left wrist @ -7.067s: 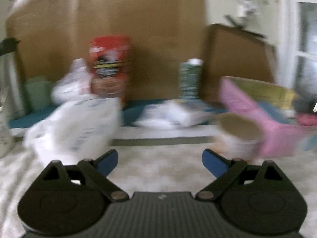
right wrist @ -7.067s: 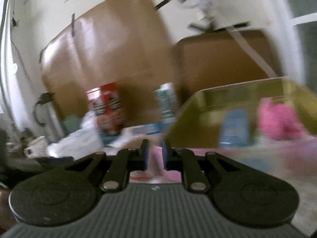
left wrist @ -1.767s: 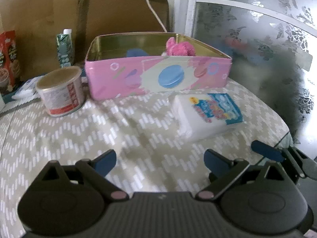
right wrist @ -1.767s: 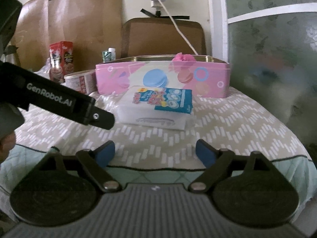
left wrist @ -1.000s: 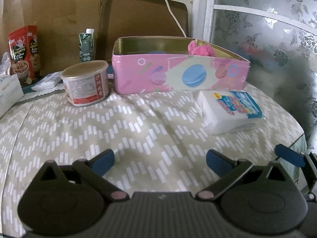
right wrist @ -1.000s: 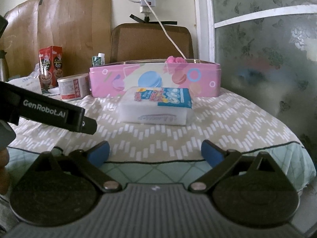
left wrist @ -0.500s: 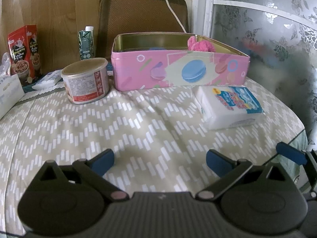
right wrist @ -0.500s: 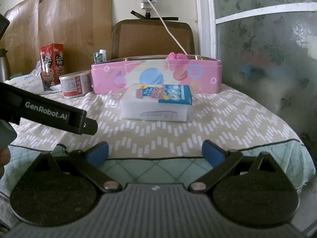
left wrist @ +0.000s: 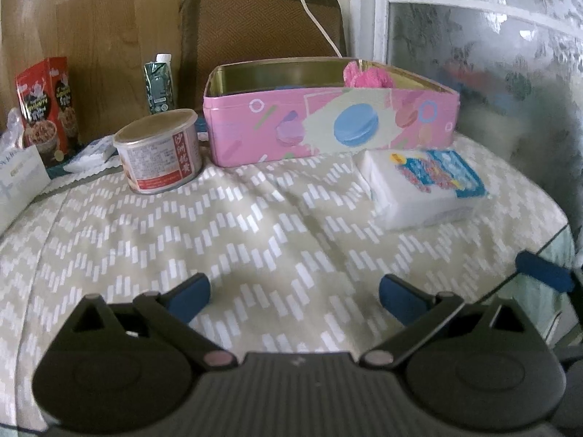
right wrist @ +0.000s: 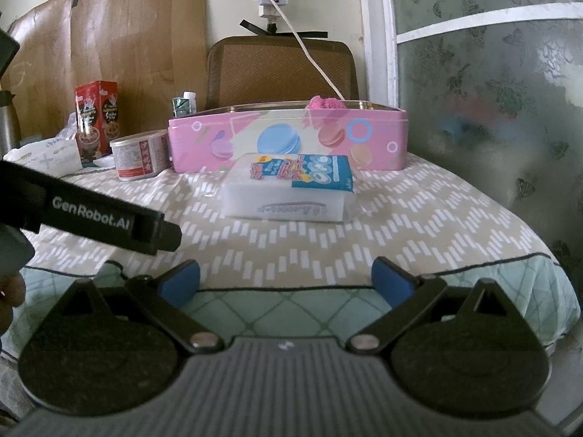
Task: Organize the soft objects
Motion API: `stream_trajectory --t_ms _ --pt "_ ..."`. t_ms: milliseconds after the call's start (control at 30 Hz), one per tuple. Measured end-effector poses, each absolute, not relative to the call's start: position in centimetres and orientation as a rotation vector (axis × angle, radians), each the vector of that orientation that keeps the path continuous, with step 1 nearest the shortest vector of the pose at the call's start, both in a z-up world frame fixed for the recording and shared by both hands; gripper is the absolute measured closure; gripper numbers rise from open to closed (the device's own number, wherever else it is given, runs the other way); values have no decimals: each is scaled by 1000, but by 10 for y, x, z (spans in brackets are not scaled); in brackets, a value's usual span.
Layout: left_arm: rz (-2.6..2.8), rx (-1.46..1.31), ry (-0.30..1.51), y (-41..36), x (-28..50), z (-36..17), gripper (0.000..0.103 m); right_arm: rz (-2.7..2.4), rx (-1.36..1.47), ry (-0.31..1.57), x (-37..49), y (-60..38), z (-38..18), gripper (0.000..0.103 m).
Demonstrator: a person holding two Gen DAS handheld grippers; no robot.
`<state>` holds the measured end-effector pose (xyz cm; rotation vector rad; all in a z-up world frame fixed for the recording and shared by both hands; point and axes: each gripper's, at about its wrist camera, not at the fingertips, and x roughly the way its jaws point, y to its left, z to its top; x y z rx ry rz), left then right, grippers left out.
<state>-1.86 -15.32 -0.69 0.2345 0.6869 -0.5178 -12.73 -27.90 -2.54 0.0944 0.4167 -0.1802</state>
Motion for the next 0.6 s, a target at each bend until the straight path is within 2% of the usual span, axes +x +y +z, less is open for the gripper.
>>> stream_trajectory --t_ms 600 --pt "-488 205 719 -149 -16 -3 0 -163 102 439 -121 -286 -24 0"
